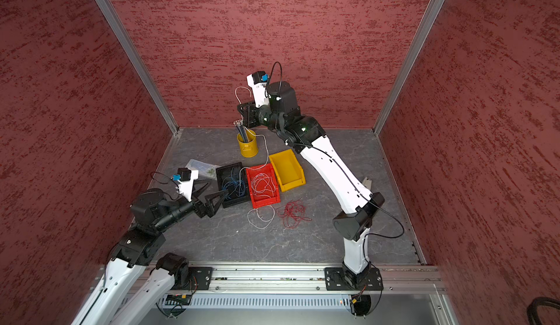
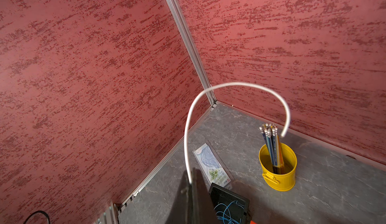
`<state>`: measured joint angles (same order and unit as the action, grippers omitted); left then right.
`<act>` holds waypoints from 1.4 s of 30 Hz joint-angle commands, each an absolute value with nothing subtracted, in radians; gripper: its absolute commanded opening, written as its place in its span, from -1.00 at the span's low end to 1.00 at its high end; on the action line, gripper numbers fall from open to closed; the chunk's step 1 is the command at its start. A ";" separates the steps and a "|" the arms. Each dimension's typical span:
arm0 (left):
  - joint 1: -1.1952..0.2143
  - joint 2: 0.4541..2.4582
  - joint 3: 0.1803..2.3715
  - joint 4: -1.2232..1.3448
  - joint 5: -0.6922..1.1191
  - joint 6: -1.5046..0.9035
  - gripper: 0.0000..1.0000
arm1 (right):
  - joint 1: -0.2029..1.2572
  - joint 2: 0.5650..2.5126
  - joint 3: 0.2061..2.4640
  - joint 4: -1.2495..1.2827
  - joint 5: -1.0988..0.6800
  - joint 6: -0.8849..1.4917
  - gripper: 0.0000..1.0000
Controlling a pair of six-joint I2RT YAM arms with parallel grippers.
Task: Untangle and sort cables by color
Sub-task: Pick up the cable at the center of the board, then place the cable in the bin.
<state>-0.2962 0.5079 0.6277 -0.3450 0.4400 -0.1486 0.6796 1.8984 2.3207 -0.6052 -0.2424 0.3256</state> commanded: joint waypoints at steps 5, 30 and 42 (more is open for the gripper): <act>-0.285 0.521 0.612 -0.344 0.442 -0.135 1.00 | 0.654 1.914 2.280 -0.540 -0.254 0.337 -1.00; -0.275 0.485 0.584 -0.375 0.441 -0.150 1.00 | 0.607 1.954 1.610 0.341 -0.403 0.819 -1.00; -0.273 0.480 0.581 -0.376 0.443 -0.150 1.00 | 0.605 2.031 1.332 0.610 -0.425 1.074 -1.00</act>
<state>-0.2810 0.4904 0.5888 -0.3824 0.4400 -0.1493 0.6113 2.0605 1.3937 0.5636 -0.4168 1.0241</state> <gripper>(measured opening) 0.998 0.052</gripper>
